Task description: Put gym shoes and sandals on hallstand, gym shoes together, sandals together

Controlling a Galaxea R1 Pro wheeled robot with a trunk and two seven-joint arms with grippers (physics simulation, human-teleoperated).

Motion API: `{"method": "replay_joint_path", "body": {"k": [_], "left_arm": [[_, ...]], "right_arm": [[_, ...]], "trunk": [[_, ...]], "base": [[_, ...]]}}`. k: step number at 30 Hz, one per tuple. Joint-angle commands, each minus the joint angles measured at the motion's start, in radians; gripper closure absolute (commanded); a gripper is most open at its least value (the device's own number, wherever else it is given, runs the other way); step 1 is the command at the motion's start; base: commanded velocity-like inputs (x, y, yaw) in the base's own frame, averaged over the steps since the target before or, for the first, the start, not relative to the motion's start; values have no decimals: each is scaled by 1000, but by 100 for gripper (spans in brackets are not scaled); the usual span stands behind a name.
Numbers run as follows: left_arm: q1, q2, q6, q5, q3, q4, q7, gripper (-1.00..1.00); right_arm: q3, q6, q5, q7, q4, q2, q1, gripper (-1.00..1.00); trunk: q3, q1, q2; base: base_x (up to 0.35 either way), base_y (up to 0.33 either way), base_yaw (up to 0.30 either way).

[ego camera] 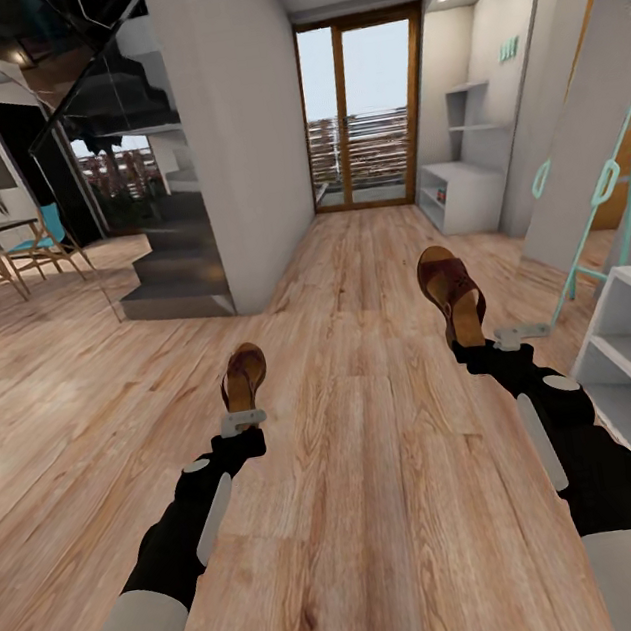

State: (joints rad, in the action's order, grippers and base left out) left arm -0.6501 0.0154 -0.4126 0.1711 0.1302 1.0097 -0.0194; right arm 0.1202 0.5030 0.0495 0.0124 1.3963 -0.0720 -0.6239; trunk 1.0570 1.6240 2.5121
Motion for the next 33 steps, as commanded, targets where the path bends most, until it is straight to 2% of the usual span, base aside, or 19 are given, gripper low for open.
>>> {"method": "replay_joint_path", "body": {"k": [1, 19, 33], "left_arm": [[0, 0, -6, 5, 0, 1, -1, 100], [0, 0, -3, 7, 0, 1, 0, 100], [0, 0, -5, 6, 0, 1, 0, 100]], "right_arm": [[1, 6, 8, 1, 1, 0, 0, 100], [1, 5, 8, 1, 1, 0, 0, 100], [1, 5, 10, 1, 0, 0, 0, 100]], "trunk": [[-5, -1, 0], [-35, -1, 0], [-58, -1, 0]], "base": [[0, 0, 0], [6, 0, 0], [312, 0, 0]]}}
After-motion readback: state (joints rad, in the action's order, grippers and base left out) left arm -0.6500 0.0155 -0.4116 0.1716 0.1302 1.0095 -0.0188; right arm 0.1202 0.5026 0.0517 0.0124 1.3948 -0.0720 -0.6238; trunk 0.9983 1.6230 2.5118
